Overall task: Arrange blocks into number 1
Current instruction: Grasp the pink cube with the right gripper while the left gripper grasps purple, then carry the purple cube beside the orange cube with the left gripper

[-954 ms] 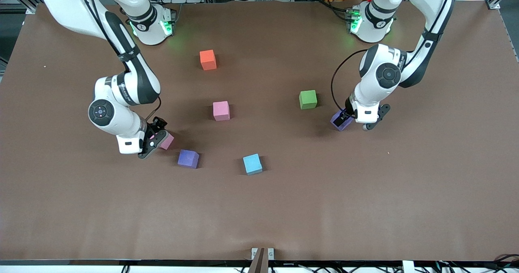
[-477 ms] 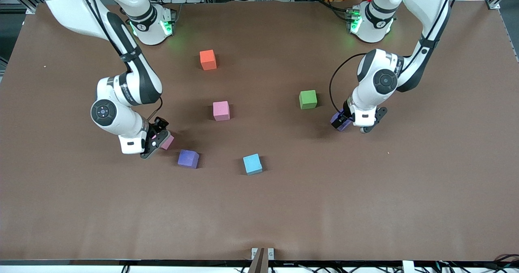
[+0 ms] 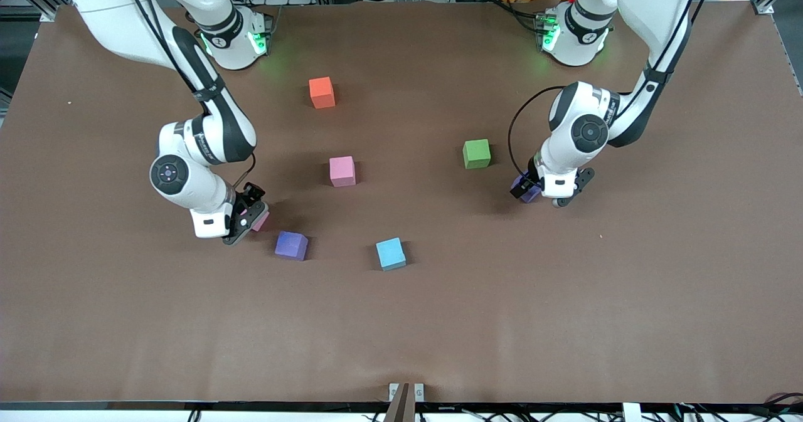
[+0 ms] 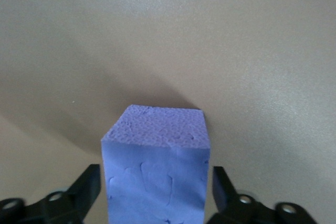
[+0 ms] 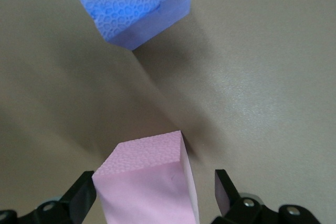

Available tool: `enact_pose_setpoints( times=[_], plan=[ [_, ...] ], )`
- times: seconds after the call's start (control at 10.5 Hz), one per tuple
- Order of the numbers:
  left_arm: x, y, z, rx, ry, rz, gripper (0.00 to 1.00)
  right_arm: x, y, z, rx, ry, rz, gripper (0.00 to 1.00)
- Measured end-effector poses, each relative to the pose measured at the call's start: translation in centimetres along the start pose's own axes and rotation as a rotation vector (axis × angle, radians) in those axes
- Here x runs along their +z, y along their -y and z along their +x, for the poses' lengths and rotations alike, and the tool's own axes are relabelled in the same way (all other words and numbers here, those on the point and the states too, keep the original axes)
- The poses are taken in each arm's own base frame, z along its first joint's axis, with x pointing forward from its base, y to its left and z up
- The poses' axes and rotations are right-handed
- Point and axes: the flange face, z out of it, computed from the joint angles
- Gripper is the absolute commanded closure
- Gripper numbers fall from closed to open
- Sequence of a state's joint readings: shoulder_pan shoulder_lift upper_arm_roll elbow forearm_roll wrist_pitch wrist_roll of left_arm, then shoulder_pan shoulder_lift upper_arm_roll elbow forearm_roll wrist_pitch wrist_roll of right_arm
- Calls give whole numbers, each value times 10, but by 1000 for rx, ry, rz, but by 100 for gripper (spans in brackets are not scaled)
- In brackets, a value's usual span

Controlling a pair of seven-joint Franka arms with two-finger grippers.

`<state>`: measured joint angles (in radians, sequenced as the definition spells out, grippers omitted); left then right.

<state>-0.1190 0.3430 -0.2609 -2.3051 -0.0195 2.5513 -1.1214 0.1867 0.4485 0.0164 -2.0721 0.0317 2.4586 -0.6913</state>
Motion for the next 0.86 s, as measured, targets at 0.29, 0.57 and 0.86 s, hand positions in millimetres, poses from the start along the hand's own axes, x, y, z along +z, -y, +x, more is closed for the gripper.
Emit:
enact_pose_setpoints(
  times=[0.29, 0.57, 0.86],
  plan=[
    [-2, -4, 2, 1, -3, -7, 100, 1, 1, 0, -2, -1, -1, 2],
    [-25, -15, -10, 47, -16, 15, 100, 3, 1, -2, 0, 3, 1, 12],
    [-84, -58, -82, 133, -25, 78, 100, 10, 1, -8, 6, -11, -13, 44]
  ],
)
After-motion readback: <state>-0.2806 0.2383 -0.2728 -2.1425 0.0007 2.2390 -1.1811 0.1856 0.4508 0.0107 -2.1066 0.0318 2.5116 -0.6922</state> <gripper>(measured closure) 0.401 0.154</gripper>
